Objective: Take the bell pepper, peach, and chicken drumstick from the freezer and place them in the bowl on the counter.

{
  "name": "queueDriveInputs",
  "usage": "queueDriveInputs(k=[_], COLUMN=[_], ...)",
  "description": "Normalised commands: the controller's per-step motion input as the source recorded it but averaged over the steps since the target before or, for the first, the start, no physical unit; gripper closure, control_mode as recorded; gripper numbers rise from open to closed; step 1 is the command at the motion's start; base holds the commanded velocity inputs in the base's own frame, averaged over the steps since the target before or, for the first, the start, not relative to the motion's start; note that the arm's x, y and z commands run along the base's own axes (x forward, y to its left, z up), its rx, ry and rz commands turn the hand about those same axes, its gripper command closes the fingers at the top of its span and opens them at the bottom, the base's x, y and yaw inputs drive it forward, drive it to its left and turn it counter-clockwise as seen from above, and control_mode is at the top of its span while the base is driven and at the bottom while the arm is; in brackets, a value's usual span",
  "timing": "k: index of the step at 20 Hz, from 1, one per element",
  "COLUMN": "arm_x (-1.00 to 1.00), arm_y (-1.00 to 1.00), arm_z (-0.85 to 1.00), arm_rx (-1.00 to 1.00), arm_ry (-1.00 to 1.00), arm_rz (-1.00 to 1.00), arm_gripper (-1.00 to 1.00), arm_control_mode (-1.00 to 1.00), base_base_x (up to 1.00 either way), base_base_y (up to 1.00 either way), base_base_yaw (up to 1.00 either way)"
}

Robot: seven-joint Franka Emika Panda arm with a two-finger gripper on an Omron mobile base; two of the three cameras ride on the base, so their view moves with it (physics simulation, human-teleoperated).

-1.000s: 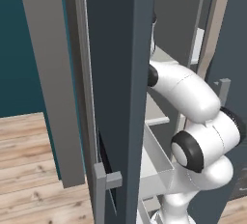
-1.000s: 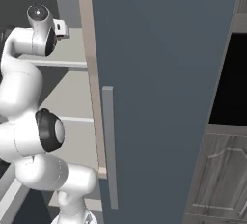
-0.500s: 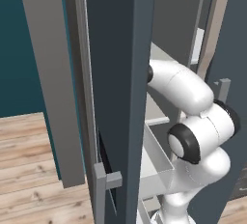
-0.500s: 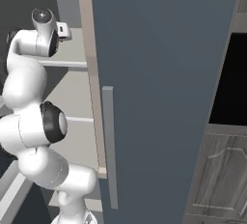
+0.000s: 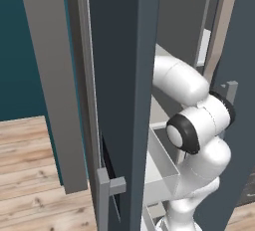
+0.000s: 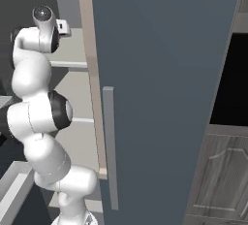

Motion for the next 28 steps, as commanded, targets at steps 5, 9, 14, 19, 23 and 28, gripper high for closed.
queueDriveInputs(k=[5, 9, 14, 19, 23, 28], arm_x=[-0.21, -0.77, -1.0, -1.0, -1.0, -1.0], arm_y=[0.0, -0.06, -0.53, -0.69, -0.68, -0.72], arm_z=[-0.02, -0.16, 0.0, 0.75, 0.63, -0.03], arm_rx=[0.0, 0.0, 0.04, 0.06, 0.16, 0.1], arm_ry=[0.0, 0.0, -0.22, -0.35, 0.07, 0.27], arm_rz=[-0.01, -0.09, -0.13, -0.18, -0.24, -0.2], arm_gripper=[1.0, 1.0, 1.0, 1.0, 1.0, 1.0], arm_control_mode=[-1.0, -1.0, -1.0, -1.0, -1.0, -1.0], base_base_x=[0.0, 0.0, 0.0, 0.0, 0.0, 0.0], base_base_y=[0.0, 0.0, 0.0, 0.0, 0.0, 0.0], base_base_yaw=[0.0, 0.0, 0.0, 0.0, 0.0, 0.0])
